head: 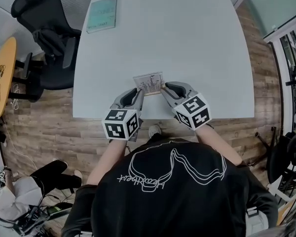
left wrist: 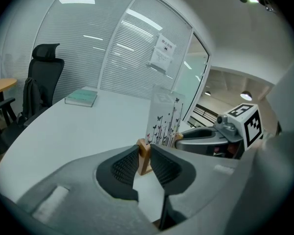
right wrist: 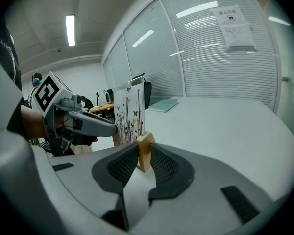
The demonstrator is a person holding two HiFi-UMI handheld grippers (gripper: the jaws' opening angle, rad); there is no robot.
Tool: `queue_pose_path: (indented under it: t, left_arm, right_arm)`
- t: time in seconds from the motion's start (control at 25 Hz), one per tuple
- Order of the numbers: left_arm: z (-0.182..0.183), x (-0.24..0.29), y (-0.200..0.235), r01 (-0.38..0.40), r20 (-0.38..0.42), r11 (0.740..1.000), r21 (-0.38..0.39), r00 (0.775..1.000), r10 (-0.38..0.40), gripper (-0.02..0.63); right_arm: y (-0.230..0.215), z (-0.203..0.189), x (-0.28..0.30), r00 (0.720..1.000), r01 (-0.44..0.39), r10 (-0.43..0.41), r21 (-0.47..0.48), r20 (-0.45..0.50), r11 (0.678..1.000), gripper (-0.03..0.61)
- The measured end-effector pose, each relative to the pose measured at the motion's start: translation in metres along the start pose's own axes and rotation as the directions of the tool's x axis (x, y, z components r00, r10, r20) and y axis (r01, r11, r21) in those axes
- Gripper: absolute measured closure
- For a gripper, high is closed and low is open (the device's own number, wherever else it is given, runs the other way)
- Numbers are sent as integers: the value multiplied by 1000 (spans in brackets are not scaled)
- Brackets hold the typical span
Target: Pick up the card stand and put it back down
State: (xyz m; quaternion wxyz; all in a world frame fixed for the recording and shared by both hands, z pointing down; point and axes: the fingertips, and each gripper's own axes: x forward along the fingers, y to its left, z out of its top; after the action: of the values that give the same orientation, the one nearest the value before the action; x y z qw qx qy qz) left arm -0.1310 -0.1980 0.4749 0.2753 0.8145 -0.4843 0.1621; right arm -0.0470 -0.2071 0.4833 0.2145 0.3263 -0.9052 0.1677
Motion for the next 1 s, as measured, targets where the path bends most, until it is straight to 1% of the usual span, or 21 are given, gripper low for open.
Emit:
queue_pose_path:
  t: [0.12,0.32,0.48,0.64,0.8,1.0]
  left_arm:
    - [-4,10,12,7,-16,1000,-5,1000,-7,535]
    - [-13,29,32,7,-37,1000,8,999,-6,535]
    - [-23,41,40,11,-58,1000,13,998,-10,535]
    - [-31,51,48,22,-78,999,44,997,-18,535]
    - [-39,59,55,25,-93,999,44,995,-21,535]
    - [-43,63,54,41,-89,998,50,995,-36,535]
  right_arm:
    - [-4,-4,14,1000,10,-10,12,-13,1000,492]
    - [-13,-12,38,999,28,-28,-10,-42,1000,491]
    - [-18,-25,50,997,44,-45,-19,-67,999,492]
    - [-21,-34,61,995,57,-58,-23,-78,998,492]
    - [-24,-44,71,994,66,-67,-15,-91,998,491]
    - [-27,-55,74,993,81,-80,5,-92,997,492]
